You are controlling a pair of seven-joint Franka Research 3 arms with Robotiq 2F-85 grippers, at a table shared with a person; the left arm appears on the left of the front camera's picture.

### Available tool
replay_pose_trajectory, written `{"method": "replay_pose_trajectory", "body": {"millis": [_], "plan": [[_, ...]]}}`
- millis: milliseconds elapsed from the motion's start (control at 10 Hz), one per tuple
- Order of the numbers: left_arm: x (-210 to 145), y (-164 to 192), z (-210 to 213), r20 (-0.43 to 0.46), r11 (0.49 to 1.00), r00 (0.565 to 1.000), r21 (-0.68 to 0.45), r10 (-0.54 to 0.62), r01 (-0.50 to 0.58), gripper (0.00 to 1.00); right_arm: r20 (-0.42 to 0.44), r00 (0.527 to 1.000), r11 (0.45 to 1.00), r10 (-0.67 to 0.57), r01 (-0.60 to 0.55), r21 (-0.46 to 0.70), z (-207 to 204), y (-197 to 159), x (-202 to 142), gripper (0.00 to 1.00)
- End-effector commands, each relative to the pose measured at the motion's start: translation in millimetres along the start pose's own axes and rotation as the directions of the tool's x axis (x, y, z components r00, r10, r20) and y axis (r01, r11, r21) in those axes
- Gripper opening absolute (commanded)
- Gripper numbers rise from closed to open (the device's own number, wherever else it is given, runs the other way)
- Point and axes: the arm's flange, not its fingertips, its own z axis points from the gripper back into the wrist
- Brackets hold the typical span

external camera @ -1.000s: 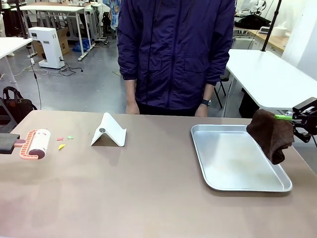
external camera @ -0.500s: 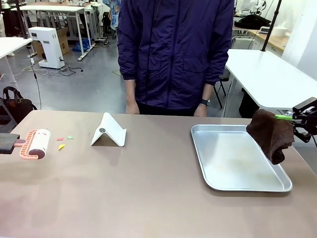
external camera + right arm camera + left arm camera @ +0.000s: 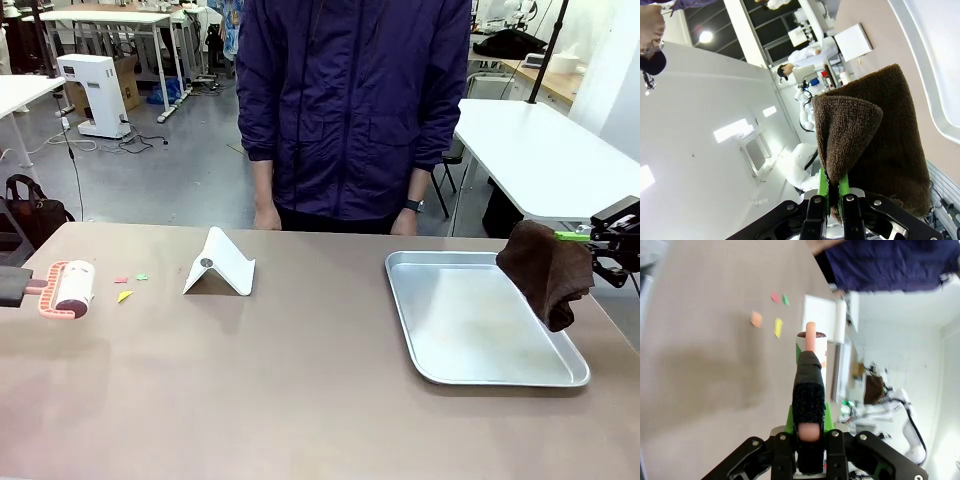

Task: Clean the surface of the table.
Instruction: Clean the area not pointed to by the person.

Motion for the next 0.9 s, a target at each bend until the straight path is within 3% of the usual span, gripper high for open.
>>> {"method": "replay_pose_trajectory", "body": {"millis": [0,200,800], "plan": [[-1.6,-28.0,6.2,0.169,0.994,0.983,0.066,0.074,-0.087,0.22,0.001,1.000,1.000,0.008,-0.008,0.011,-2.1,5.7,1.6,0.09],[5.8,-27.3,16.5,0.199,0.978,0.969,0.118,0.147,-0.172,0.22,0.001,1.000,1.000,0.008,-0.008,0.011,-2.1,5.7,1.6,0.09],[23.9,-9.8,-9.9,0.156,0.945,0.975,0.261,0.161,-0.198,0.22,0.001,1.000,1.000,0.008,-0.008,0.011,-2.1,5.7,1.6,0.09]]}}
